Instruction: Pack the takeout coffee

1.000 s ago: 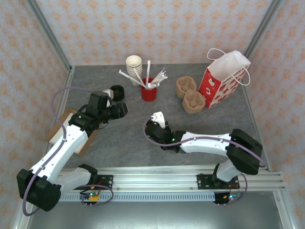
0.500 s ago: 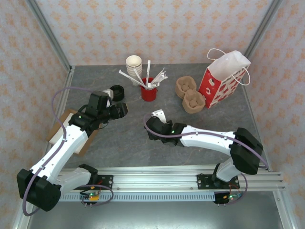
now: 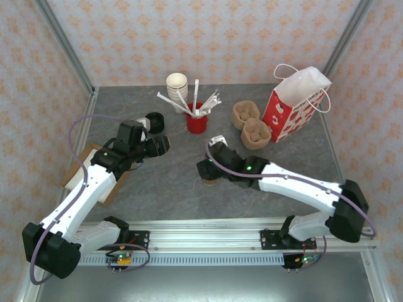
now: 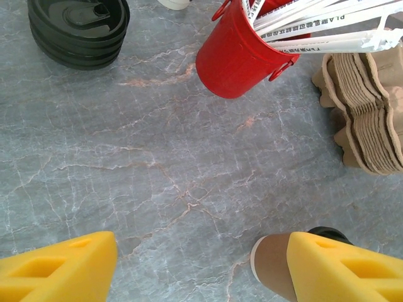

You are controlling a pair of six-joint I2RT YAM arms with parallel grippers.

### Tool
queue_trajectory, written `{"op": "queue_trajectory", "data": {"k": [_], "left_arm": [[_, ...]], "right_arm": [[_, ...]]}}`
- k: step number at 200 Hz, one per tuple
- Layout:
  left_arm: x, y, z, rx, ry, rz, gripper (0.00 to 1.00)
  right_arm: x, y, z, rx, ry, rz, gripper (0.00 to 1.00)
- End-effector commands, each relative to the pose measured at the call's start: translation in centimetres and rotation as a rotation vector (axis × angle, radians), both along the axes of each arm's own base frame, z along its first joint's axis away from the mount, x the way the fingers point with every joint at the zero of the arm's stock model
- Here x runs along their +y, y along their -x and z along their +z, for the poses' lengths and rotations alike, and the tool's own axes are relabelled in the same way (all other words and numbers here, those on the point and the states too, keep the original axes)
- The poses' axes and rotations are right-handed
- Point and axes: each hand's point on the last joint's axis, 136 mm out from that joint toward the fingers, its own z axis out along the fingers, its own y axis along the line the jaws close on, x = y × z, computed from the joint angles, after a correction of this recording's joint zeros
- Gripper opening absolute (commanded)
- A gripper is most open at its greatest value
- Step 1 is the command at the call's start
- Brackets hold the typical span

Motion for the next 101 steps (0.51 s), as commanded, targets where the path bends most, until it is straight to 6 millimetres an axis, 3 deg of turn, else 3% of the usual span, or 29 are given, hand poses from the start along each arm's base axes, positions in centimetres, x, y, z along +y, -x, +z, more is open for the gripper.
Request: {"op": "queue_trajectory", "data": {"k": [1,21,37,53,77,101], "left_arm": [[0.9,0.1,0.5,-0.041,-0.054,0.011,0.73],[0.5,0.2,0.1,-0.032,-0.033,0.002,0.73],[-0.6,0.2,-0.1,-0.019,0.031,-0.024,0.73],[-1.7,0.4,-0.2,-0.011,0.076,-0.052,0.73],[-1.9,0.9,-0.5,-0.002,0.053,-0.072,0.73],[-1.3,1.0,-1.0,0.004,0.003,-0.065,0.74]], "right_arm": [[-0.1,1.0,4.1,-0.024,-0.059,0.228,0.94],[-2.3,-1.0,5.0,0.022,-0.121,0.183,0.95],[-6.1,-5.0,5.9,0.010,-0.191,-0.086,0.95],[-9.4,-6.8,6.3,0.030,-0.240,-0.285,0.95],[-10.4,-6.8,5.4,0.037,-0.133,-0.281,0.95],[-9.8,-6.2,3.5,0.124,-0.062,-0.218,0.97]]}}
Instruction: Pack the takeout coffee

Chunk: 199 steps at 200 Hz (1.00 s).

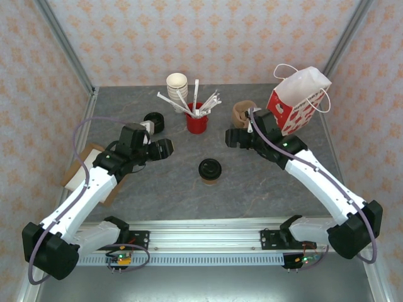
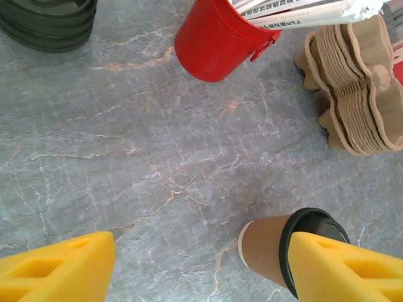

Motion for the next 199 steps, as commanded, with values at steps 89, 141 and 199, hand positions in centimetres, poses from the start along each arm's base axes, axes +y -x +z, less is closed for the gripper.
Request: {"op": "queue_trajectory", "data": {"k": [89,141,199], "left_arm": [[0.4,-0.8,-0.4,-0.014,-0.043,0.013,0.74],[-0.7,-2.6,1.9,-0.065,-0.001,0.006,0.74],[-2.5,-2.3,2.6,-0.078,-0.014,-0.058,0.74]], "right_arm": [[-2.7,-4.8,-2.4,0.089,0.266,-0.052,0.82],[-4.8,-6.6,6.0,-0.106,0.298,-0.140,0.78],[-16.8,-8.3,10.3,-0.095,0.292,-0.507,0.75]]}}
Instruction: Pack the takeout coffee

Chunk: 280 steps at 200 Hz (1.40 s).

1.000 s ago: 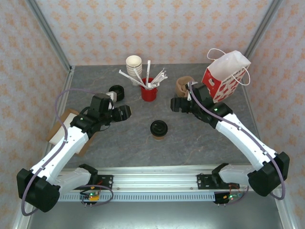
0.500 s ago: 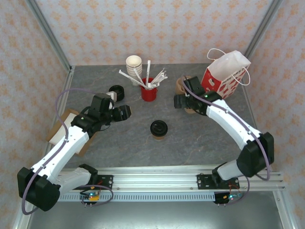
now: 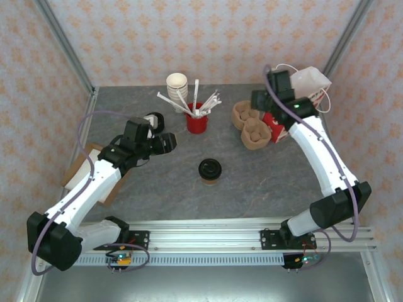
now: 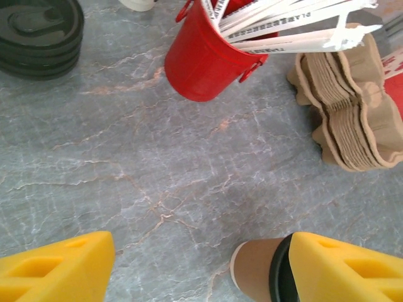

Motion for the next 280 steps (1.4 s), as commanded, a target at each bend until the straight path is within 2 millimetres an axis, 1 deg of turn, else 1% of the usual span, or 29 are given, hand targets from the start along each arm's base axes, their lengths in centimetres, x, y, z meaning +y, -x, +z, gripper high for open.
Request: {"op": "queue_trajectory", "data": {"k": [1,9,27,33,45,61,87,107,124,145,148,167,188,202,211,239,259,265,266,268,280], "left_arm": [[-1.3,-0.1,1.7,-0.044,-0.015,-0.051,0.74],[-1.5,0.1,1.6,-0.042,-0.038,-0.067,0.74],[-1.9,0.6,1.6,-0.040,-0.074,-0.090,0.74],[-2.0,0.7,1.6,-0.040,-0.078,-0.098,0.74],[-2.4,0.8,1.6,-0.041,-0.077,-0.107,0.74],[-2.8,0.8,1.3,-0.034,-0.078,-0.119,0.74],[-3.8,0.7,1.0,-0.027,-0.077,-0.141,0.74],[-4.9,1.1,0.9,-0.021,-0.090,-0.186,0.73],[-6.2,1.7,0.8,-0.019,-0.110,-0.246,0.73],[-8.8,2.6,1.3,-0.037,-0.134,-0.355,0.73],[-9.2,2.7,1.5,-0.044,-0.140,-0.371,0.73],[-12.0,3.4,1.7,-0.074,-0.219,-0.479,0.73],[-15.0,3.8,1.3,-0.109,-0.373,-0.589,0.73],[-16.9,3.8,0.6,-0.117,-0.460,-0.656,0.73],[-18.0,3.7,-0.1,-0.113,-0.510,-0.693,0.73],[-21.0,3.7,-2.5,-0.090,-0.665,-0.834,0.73],[-22.1,3.2,-4.7,-0.060,-0.778,-0.901,0.73],[-22.1,2.8,-4.9,-0.057,-0.803,-0.908,0.72],[-22.2,2.8,-5.5,-0.047,-0.813,-0.914,0.73],[-22.3,2.7,-5.9,-0.040,-0.825,-0.921,0.73],[-22.6,2.2,-6.9,-0.021,-0.878,-0.957,0.72]], "right_arm": [[-5.9,1.1,0.6,0.036,0.027,-0.177,0.75],[-7.4,1.0,0.5,0.040,0.016,-0.221,0.75],[-11.5,1.2,0.4,0.040,0.011,-0.348,0.76],[-12.4,1.1,0.3,0.039,-0.005,-0.373,0.76],[-13.8,0.6,-0.5,0.058,-0.046,-0.408,0.79],[-14.9,-0.3,-1.4,0.091,-0.056,-0.433,0.82],[-15.4,-2.2,-3.0,0.133,-0.074,-0.447,0.84],[-16.1,-3.2,-4.5,0.169,-0.089,-0.465,0.79],[-16.7,-3.6,-5.4,0.186,-0.111,-0.473,0.69],[-17.5,-3.3,-5.7,0.192,-0.107,-0.491,0.55],[-17.6,-3.3,-5.7,0.191,-0.107,-0.493,0.52],[-18.0,-2.8,-5.1,0.168,-0.106,-0.507,0.40],[-18.3,-2.2,-4.3,0.153,-0.083,-0.515,0.31],[-18.3,-2.0,-3.9,0.145,-0.080,-0.513,0.28],[-18.3,-1.8,-3.6,0.138,-0.079,-0.514,0.26],[-18.1,-1.5,-3.3,0.133,-0.086,-0.504,0.24],[-18.0,-1.4,-3.4,0.136,-0.088,-0.497,0.24],[-17.9,-1.4,-3.5,0.137,-0.089,-0.493,0.24],[-17.9,-1.4,-3.5,0.138,-0.089,-0.494,0.24],[-17.9,-1.3,-3.6,0.140,-0.088,-0.492,0.24],[-17.8,-1.3,-3.8,0.145,-0.088,-0.488,0.24]]}}
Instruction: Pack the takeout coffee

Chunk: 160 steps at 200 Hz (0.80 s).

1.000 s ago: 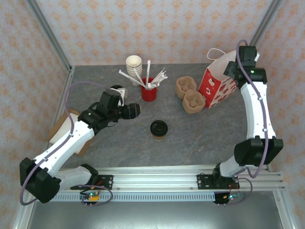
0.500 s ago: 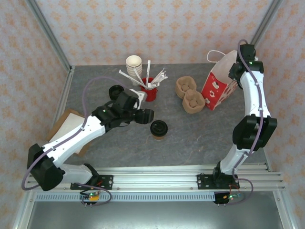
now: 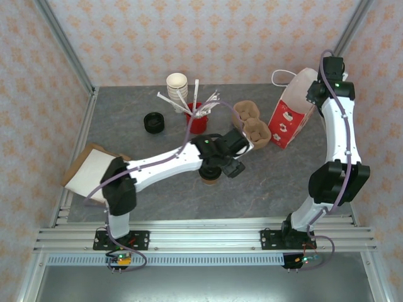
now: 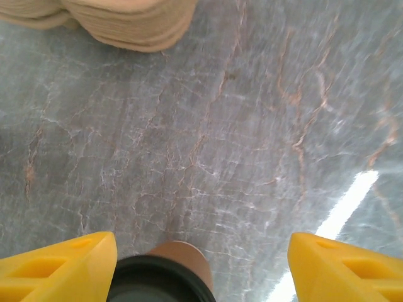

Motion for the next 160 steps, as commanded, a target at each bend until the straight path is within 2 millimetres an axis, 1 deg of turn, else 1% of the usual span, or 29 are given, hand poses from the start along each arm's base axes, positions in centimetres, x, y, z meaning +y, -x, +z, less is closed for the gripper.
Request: {"op": "queue_trajectory", "data": {"k": [1,20,39,51,64,101,160], "left_arm": [[1.6,-0.6,-1.8,-0.021,-0.215,-0.087,0.72],[1.5,-1.0,-3.3,0.000,-0.296,-0.131,0.72],[2.1,-1.4,-4.7,0.013,-0.377,-0.145,0.71],[2.7,-1.5,-5.2,0.022,-0.420,-0.148,0.69],[3.2,-1.5,-5.4,0.029,-0.441,-0.143,0.68],[5.0,-1.3,-5.3,0.038,-0.471,-0.125,0.67],[9.3,-0.9,-5.6,0.070,-0.512,-0.064,0.65]], "right_arm": [[0.0,0.9,0.1,0.008,0.014,0.008,0.24],[0.1,0.9,-0.1,0.010,0.012,0.013,0.24],[0.1,1.0,0.0,0.012,0.013,0.017,0.22],[0.0,1.1,-0.1,0.016,0.020,0.016,0.21],[-0.1,1.1,-0.1,0.020,0.026,0.015,0.19],[-0.5,1.4,0.4,0.023,0.051,0.003,0.15],[-1.1,2.8,2.8,-0.008,0.102,-0.028,0.10]]}}
